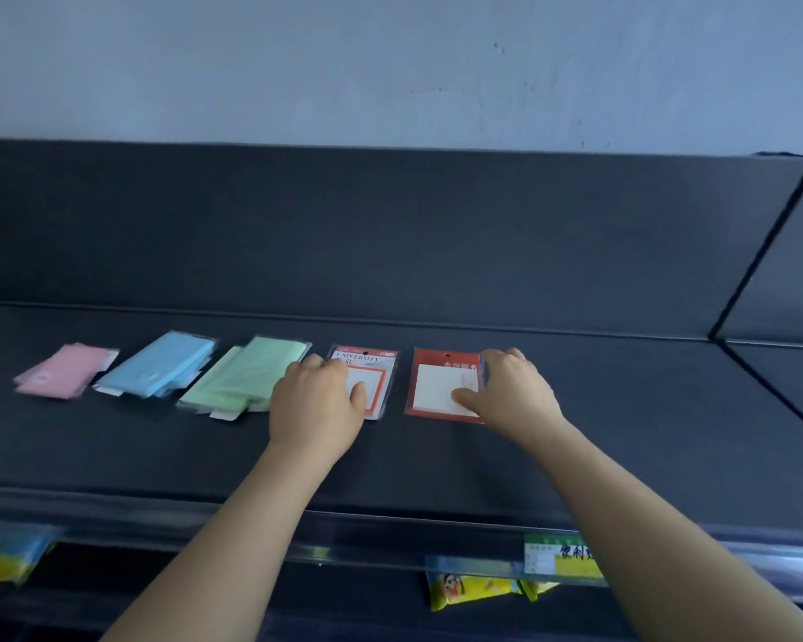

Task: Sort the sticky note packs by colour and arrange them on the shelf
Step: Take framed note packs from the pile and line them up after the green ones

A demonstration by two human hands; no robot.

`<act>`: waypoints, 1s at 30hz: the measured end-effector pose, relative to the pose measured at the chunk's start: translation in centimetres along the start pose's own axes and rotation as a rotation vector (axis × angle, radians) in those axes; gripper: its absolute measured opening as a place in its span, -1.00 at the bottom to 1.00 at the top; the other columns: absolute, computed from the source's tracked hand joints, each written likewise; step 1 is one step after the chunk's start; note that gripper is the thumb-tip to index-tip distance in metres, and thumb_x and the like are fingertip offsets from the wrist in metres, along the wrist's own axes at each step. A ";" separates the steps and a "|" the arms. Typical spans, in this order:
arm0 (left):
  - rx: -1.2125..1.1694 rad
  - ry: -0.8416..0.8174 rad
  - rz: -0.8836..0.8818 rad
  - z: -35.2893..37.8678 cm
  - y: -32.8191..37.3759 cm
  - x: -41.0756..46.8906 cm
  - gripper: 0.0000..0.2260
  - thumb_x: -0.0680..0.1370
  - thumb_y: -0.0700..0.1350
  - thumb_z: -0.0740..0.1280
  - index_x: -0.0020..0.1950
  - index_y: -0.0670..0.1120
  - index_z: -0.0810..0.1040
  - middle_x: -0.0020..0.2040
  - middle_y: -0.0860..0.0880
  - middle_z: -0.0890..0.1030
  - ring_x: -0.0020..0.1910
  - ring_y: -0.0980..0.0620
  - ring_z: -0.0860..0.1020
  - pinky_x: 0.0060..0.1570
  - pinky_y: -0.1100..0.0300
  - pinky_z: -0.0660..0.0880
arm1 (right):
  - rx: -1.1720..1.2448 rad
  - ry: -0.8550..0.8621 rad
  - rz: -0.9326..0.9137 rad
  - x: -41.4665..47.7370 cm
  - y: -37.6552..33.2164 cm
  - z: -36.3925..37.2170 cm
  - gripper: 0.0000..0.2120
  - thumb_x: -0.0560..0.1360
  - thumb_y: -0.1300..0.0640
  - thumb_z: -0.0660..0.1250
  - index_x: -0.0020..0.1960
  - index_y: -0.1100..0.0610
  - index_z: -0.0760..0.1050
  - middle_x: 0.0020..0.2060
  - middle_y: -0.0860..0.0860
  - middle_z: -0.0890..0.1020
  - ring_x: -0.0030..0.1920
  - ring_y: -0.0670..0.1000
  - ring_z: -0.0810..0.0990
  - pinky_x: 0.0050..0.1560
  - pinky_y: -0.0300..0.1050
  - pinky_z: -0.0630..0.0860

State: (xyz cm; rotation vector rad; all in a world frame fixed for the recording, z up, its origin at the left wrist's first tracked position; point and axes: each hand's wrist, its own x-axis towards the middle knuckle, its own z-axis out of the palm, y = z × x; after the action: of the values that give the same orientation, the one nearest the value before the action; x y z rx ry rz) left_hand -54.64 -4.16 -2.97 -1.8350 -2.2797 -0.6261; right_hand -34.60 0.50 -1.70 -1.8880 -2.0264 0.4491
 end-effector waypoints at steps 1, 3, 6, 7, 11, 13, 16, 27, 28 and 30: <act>-0.041 0.022 0.029 -0.1 0.2 -0.1 -0.74 0.56 0.00 0.27 0.04 -0.16 0.61 -0.03 -0.11 0.60 -0.04 -0.14 0.51 -0.14 0.07 0.42 | 0.006 0.041 -0.035 -0.6 0.1 -0.2 -0.78 0.49 0.01 0.31 -0.01 0.15 0.41 0.06 0.05 0.48 -0.01 0.10 0.49 -0.15 -0.11 0.43; -0.083 0.038 0.096 -0.4 1.1 -0.3 -0.76 0.56 -0.02 0.27 0.02 -0.14 0.63 -0.02 -0.09 0.62 -0.05 -0.13 0.53 -0.12 0.07 0.44 | 0.011 0.107 -0.067 -1.7 0.4 -0.8 -0.71 0.57 0.03 0.23 0.17 0.21 0.47 0.15 0.06 0.51 0.05 0.12 0.53 -0.05 -0.06 0.49; -0.166 0.045 0.191 -0.9 3.2 -0.8 -0.76 0.58 -0.01 0.25 0.07 -0.11 0.62 0.05 -0.04 0.63 0.04 -0.09 0.53 -0.03 0.09 0.45 | -0.012 0.193 -0.068 -3.5 1.6 -1.8 -0.68 0.61 0.07 0.15 0.24 0.26 0.45 0.22 0.08 0.52 0.17 0.13 0.50 0.08 0.00 0.49; -0.197 0.047 0.216 -1.0 4.0 -1.1 -0.76 0.58 -0.01 0.25 0.09 -0.11 0.62 0.06 -0.03 0.63 0.06 -0.08 0.52 -0.02 0.09 0.44 | -0.023 0.215 -0.065 -4.0 2.2 -2.2 -0.67 0.61 0.07 0.14 0.24 0.25 0.45 0.23 0.07 0.52 0.18 0.12 0.50 0.10 0.01 0.49; -0.262 0.039 0.311 -1.3 7.7 -2.6 -0.78 0.57 -0.05 0.27 0.03 -0.15 0.63 -0.02 -0.06 0.63 -0.01 -0.10 0.54 -0.04 0.04 0.49 | -0.050 0.269 -0.026 -6.2 5.2 -4.1 -0.66 0.63 0.04 0.12 0.28 0.20 0.45 0.28 0.02 0.51 0.22 0.10 0.49 0.12 -0.04 0.47; -0.286 0.039 0.356 -1.4 9.8 -3.2 -0.78 0.57 -0.04 0.27 0.01 -0.13 0.64 -0.02 -0.05 0.64 -0.02 -0.11 0.54 -0.07 0.06 0.48 | -0.062 0.293 0.009 -7.1 7.0 -5.2 -0.66 0.63 0.03 0.13 0.27 0.20 0.46 0.26 0.03 0.53 0.21 0.11 0.51 0.12 -0.02 0.48; -0.346 0.030 0.402 -1.3 13.2 -4.1 -0.73 0.58 0.00 0.26 0.18 -0.07 0.62 0.11 0.00 0.63 0.10 -0.05 0.53 0.05 0.12 0.43 | -0.072 0.330 0.067 -8.4 10.1 -6.7 -0.67 0.62 0.03 0.14 0.24 0.21 0.47 0.21 0.04 0.55 0.17 0.12 0.53 0.09 0.00 0.50; -0.455 -0.040 0.480 1.3 31.0 -9.7 -0.69 0.60 0.05 0.22 0.25 -0.04 0.56 0.07 0.05 0.60 0.07 0.01 0.50 -0.03 0.18 0.43 | -0.092 0.366 0.222 -13.3 26.6 -15.2 -0.69 0.60 0.05 0.15 0.20 0.22 0.48 0.15 0.07 0.59 0.13 0.16 0.52 0.06 0.00 0.48; -0.462 -0.051 0.486 1.5 32.9 -10.2 -0.69 0.60 0.05 0.22 0.25 -0.04 0.56 0.06 0.05 0.59 0.06 0.02 0.50 -0.07 0.20 0.41 | -0.097 0.369 0.232 -13.7 28.4 -16.2 -0.69 0.60 0.06 0.16 0.20 0.23 0.49 0.15 0.08 0.59 0.14 0.16 0.52 0.07 0.00 0.48; -0.470 -0.074 0.494 2.0 36.8 -11.3 -0.70 0.60 0.05 0.22 0.25 -0.03 0.56 0.04 0.05 0.58 0.04 0.03 0.50 -0.12 0.23 0.37 | -0.102 0.374 0.250 -14.4 32.0 -18.1 -0.70 0.59 0.06 0.17 0.18 0.24 0.50 0.15 0.09 0.59 0.15 0.16 0.52 0.08 0.01 0.48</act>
State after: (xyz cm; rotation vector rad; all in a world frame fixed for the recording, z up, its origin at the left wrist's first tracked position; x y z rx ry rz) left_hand -16.33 -7.37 -0.62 -2.5420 -1.6920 -1.0743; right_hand 2.98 -11.53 -0.23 -2.1104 -1.6078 0.0426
